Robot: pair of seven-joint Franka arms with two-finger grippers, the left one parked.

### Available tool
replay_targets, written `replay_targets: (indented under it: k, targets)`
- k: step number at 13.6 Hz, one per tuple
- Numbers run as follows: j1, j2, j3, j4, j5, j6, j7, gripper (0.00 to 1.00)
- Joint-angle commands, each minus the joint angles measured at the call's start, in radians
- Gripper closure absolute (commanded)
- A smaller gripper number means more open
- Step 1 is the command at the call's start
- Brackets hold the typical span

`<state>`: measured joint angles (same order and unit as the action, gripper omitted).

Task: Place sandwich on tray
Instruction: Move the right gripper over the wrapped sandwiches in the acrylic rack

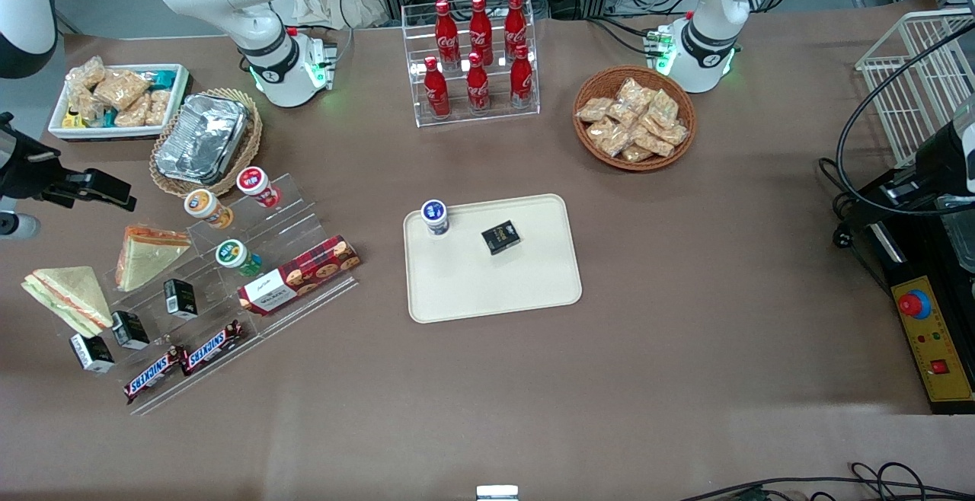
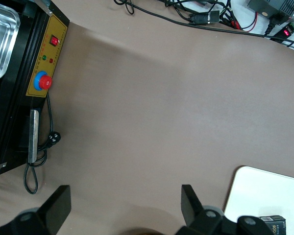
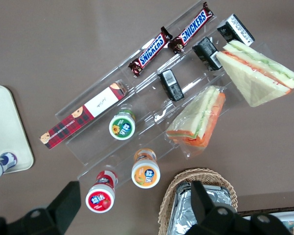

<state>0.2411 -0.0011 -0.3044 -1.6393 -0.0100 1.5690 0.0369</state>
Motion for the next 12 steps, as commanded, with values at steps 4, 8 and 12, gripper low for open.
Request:
replay_targets:
  k: [4, 8, 12]
  targets:
    - [0.032, -0.003, -0.001, 0.003, 0.010, 0.000, 0.032, 0.00]
    - [-0.031, 0.000, -0.028, -0.033, 0.008, 0.028, -0.166, 0.00]
    - [-0.144, 0.021, -0.028, -0.060, 0.007, 0.104, -0.401, 0.00]
